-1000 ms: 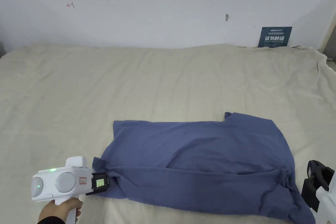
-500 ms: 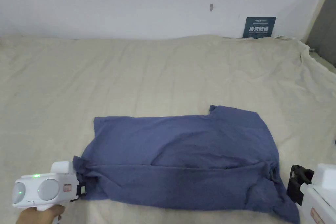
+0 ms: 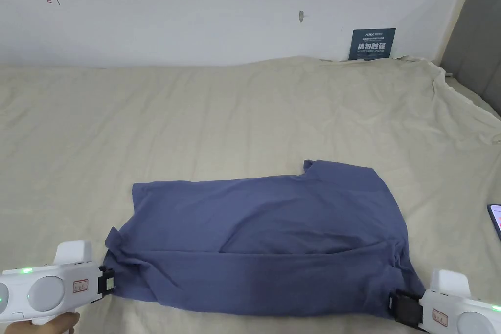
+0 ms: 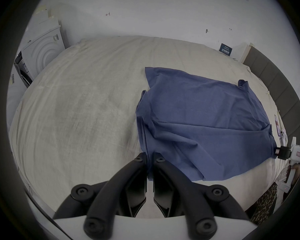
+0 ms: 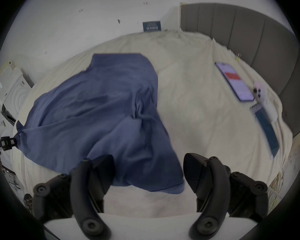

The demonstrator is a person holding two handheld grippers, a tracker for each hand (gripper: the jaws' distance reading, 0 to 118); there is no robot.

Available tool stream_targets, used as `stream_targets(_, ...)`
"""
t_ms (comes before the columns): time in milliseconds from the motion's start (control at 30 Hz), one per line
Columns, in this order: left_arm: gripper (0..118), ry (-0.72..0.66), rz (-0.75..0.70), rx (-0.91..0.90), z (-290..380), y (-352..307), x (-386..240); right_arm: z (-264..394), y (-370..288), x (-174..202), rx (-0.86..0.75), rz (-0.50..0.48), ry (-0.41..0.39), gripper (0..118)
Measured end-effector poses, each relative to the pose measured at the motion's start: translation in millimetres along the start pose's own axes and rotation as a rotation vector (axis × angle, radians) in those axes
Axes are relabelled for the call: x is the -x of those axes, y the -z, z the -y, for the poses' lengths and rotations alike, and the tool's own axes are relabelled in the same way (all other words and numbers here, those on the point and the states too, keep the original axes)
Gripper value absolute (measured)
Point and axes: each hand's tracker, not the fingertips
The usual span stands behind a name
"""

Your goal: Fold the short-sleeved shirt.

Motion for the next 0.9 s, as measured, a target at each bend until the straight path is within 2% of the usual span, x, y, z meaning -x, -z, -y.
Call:
stream_targets(67,3,-0.01,0.003,0.002,0.1,0.6,0.5,2.4,6.6,-3.2,0.021,-0.062,0.024,39)
stream_targets(100,3,-0.016,0.006,0.001,0.5,0.5,0.7,2.9,4.9,-1.9,0.009,-0.062,0.018,23)
stream_targets(133,3,-0.019,0.006,0.001,2.1,-4.1,-3.6,2.8,2.0,-0.4,-0.009,-0.075,0.008,14)
stream_targets(367,3,-0.063,0.007,0.004,12.0,-17.3,13.4,7.6,-37.7,-2.9,-0.104,-0.094,0.005,13)
stream_targets(533,3,-0.078,0.002,0.001,27.0,-39.4,25.0,17.8,-64.7,-11.4,-0.129,-0.061,-0.016,13)
stream_targets(767,3,-0.095,0.029,0.028,76.9,-53.2,38.6,56.3,-71.5,-24.1,-0.09,-0.053,-0.018,13)
stream_targets(900,3,-0.115,0.014,0.078,105.2,-40.6,41.8,74.0,-54.7,-28.5,-0.054,-0.032,0.01,13)
